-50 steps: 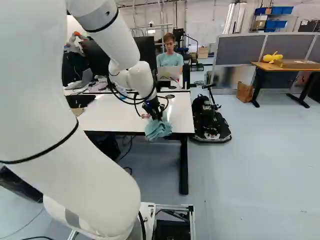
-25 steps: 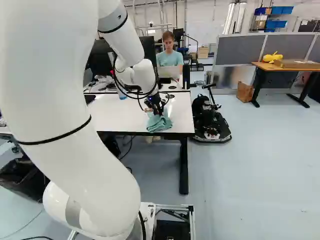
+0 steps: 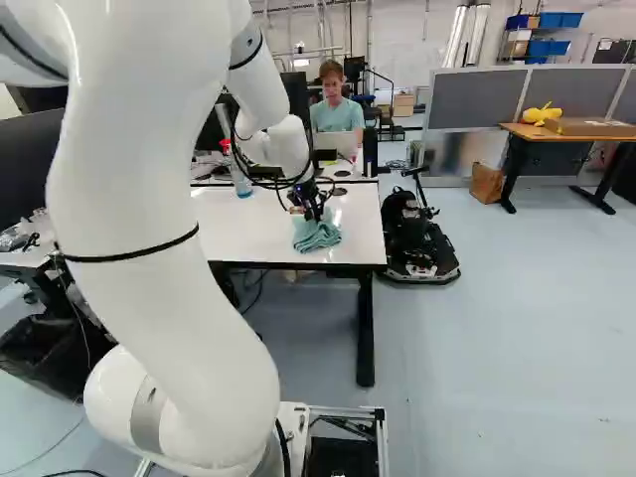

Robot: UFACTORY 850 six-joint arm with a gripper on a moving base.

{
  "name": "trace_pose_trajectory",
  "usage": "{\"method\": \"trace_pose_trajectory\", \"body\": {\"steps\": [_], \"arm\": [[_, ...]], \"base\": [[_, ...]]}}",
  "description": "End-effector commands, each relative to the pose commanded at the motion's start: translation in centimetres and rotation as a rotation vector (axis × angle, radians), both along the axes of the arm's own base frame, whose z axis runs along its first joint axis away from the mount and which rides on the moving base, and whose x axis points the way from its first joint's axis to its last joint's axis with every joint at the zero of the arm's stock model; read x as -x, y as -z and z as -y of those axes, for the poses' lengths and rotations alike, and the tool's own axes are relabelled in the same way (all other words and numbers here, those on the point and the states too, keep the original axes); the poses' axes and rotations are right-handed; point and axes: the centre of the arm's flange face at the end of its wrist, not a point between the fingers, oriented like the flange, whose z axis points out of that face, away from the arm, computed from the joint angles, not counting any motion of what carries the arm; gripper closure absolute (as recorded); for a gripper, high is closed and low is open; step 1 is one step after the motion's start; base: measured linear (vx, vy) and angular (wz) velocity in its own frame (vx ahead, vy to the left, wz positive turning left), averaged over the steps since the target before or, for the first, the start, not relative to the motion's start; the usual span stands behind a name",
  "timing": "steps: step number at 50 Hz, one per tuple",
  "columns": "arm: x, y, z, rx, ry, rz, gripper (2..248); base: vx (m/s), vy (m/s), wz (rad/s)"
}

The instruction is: Clean the table with the green towel

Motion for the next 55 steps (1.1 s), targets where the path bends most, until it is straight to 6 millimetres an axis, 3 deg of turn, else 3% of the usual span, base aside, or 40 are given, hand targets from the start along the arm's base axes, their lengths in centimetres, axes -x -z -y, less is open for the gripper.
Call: {"method": "trace_pose_trajectory", "body": {"steps": [15, 25, 39, 55], "arm": [[-2.6, 0.1, -1.6, 0.001, -0.034, 0.012, 212], [-3.1, 0.1, -3.3, 0.001, -0.064, 0.014, 212], [-1.7, 0.0, -5.2, 0.000, -0.098, 0.007, 212], [1.3, 0.0, -5.7, 0.000, -0.109, -0.006, 212]], "base": [[0.000, 0.000, 0.000], [0.000, 0.000, 0.000], [0.000, 0.000, 0.000], [0.000, 0.000, 0.000]]}}
